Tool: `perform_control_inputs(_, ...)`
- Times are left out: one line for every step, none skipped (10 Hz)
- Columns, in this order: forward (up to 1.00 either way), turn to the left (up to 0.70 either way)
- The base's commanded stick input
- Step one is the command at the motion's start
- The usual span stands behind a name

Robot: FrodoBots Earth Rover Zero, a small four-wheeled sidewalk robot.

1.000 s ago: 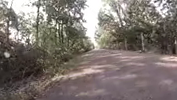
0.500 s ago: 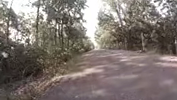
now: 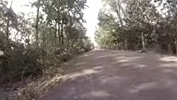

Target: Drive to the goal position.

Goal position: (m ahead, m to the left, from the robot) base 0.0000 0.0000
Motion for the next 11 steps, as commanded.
perform_control_inputs(0.05,-0.03)
perform_control_inputs(0.06,-0.03)
perform_control_inputs(0.06,-0.03)
perform_control_inputs(0.05,-0.03)
perform_control_inputs(0.05,-0.03)
perform_control_inputs(0.06,-0.03)
perform_control_inputs(0.06,-0.03)
perform_control_inputs(0.05,-0.03)
perform_control_inputs(0.05,-0.03)
perform_control_inputs(0.05,-0.03)
perform_control_inputs(0.06,-0.03)
